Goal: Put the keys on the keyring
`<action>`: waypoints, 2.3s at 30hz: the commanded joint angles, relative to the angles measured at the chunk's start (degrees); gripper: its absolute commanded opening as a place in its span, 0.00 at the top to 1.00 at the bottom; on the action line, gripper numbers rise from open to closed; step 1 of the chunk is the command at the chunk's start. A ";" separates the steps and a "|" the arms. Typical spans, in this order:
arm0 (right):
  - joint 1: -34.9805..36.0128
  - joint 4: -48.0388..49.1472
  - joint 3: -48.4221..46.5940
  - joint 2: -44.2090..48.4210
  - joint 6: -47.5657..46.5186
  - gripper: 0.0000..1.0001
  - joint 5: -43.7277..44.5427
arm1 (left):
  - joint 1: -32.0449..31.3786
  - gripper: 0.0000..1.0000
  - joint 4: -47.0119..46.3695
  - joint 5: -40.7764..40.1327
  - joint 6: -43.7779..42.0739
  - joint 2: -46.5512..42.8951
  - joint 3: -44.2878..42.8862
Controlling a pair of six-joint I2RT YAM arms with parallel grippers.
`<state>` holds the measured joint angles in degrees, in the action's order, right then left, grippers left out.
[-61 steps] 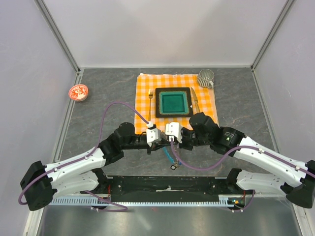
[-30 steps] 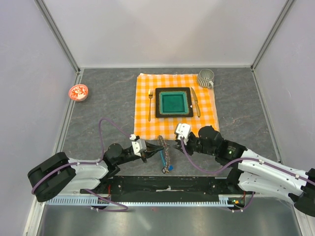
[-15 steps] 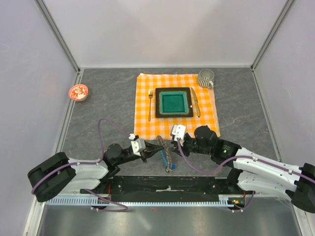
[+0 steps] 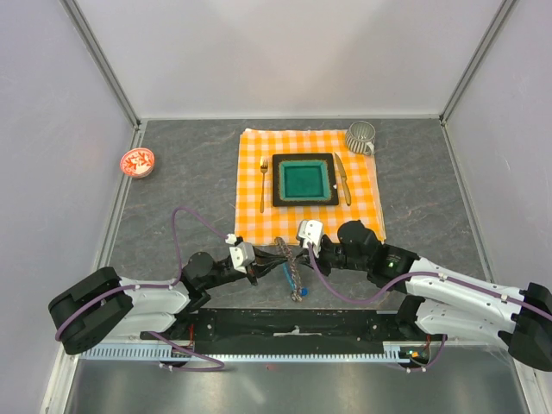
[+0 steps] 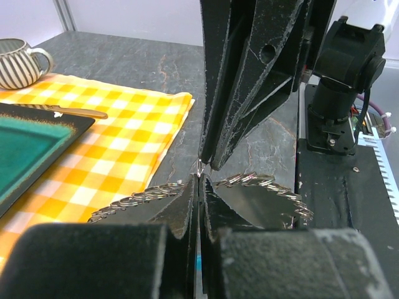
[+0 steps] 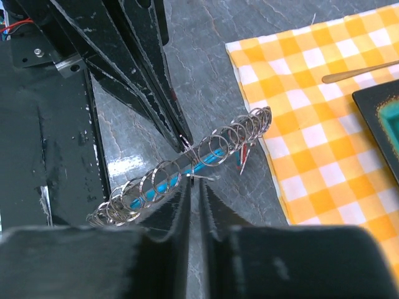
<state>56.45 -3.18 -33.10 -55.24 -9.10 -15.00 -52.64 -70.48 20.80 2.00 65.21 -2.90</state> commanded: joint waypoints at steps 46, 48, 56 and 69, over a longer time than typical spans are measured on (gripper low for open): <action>1.22 1.79 0.67 5.84 6.83 0.66 4.63 | -0.36 0.98 -24.80 -3.48 1.25 -4.48 -0.97; -0.19 0.37 0.50 6.73 6.38 0.64 4.72 | -0.44 0.98 -24.80 -3.22 1.34 -4.65 -0.88; -4.50 2.74 -0.56 5.59 4.71 0.63 -3.09 | -0.44 0.98 -24.79 -0.94 1.87 -5.80 -1.15; -4.50 9.86 -0.74 1.63 4.18 0.63 -8.99 | -0.44 0.98 -24.71 1.44 2.39 -5.18 -1.94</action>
<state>52.14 2.85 -31.20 -52.71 -3.95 -20.95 -52.86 -70.70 21.17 4.23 60.69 -3.33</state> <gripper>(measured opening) 0.368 0.023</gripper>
